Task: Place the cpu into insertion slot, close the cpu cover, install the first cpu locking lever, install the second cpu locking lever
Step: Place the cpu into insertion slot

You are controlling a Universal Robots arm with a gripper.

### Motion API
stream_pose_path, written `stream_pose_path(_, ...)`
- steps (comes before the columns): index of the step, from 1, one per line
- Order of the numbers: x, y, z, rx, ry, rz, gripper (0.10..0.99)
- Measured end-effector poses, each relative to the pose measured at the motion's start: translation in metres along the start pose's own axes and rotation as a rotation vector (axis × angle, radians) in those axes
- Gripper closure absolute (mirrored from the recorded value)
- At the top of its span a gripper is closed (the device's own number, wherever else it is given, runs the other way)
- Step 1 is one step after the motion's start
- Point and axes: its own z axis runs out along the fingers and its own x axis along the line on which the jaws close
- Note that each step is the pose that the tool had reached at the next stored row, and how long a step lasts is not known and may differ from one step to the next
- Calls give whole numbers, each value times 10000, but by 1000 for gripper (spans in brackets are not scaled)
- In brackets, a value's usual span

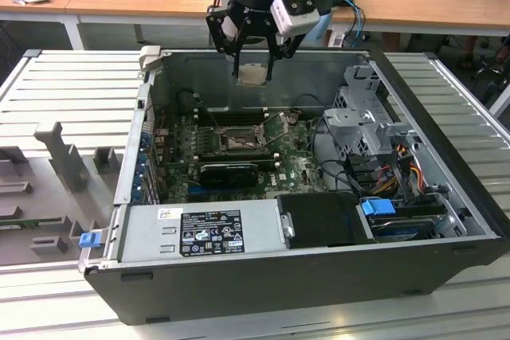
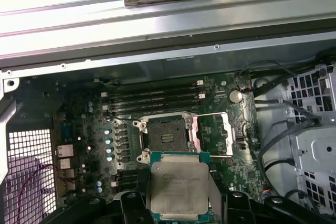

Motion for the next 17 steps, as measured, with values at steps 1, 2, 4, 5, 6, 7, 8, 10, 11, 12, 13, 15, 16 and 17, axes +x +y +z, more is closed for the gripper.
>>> stream_pose_path(1,0,0,0,-1,-3,25,557)
stream_pose_path(2,0,0,0,-2,-8,91,557)
stream_pose_path(4,0,0,1,-6,-21,245,557)
stream_pose_path(5,0,0,0,-7,-25,301,557)
stream_pose_path(6,0,0,0,-8,-32,368,557)
stream_pose_path(7,0,0,0,-10,-39,465,557)
stream_pose_path(8,0,0,0,-11,-45,524,557)
stream_pose_path(10,0,0,0,-13,-53,618,557)
stream_pose_path(11,0,0,0,-13,-56,658,557)
stream_pose_path(12,0,0,0,-15,-62,720,557)
stream_pose_path(13,0,0,0,-17,-69,809,557)
stream_pose_path(15,0,0,0,-22,-89,1046,557)
stream_pose_path(16,0,0,0,-23,-98,1139,557)
stream_pose_path(17,0,0,0,-24,-103,1191,557)
